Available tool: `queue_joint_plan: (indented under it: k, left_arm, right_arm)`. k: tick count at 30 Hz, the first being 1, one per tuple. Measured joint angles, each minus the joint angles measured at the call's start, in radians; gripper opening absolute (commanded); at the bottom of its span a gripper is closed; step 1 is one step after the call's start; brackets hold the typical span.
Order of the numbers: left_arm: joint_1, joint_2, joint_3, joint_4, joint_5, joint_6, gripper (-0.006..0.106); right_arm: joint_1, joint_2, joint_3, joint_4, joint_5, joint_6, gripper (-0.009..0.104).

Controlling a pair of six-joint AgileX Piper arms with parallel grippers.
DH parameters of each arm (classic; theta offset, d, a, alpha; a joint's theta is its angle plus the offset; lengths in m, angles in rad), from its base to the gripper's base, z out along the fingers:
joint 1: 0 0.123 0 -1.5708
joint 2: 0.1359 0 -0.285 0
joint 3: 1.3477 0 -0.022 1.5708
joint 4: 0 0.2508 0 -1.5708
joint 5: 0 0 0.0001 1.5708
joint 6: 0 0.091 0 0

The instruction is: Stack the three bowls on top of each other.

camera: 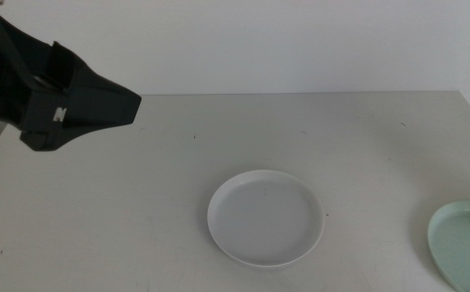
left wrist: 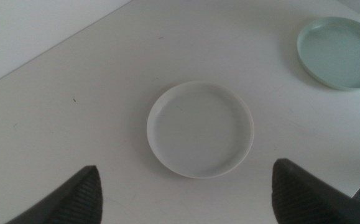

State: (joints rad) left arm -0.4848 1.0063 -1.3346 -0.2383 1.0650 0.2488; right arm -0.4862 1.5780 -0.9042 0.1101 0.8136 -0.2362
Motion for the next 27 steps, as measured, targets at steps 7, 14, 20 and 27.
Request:
queue_joint_plan:
  k: [7, 14, 20, 27]
  left_arm:
    - [0.0, 0.0, 0.0, 0.0, 0.0, 0.0, 0.105]
    - [0.0, 0.0, 0.0, 0.001, 0.0, 0.0, 0.105]
    - [0.0, 0.0, 0.0, 0.001, 0.0, 0.0, 0.105]
    - [0.0, 0.0, 0.0, 0.001, 0.0, 0.0, 0.105]
  right_arm:
    - [0.0, 0.047, -0.005, -0.02, -0.057, -0.009, 0.043]
    - [0.0, 0.108, -0.007, -0.023, -0.075, -0.012, 0.043]
    - [0.0, 0.139, -0.008, -0.023, -0.094, -0.012, 0.043]
    - [0.0, 0.167, -0.009, -0.022, -0.106, -0.016, 0.038]
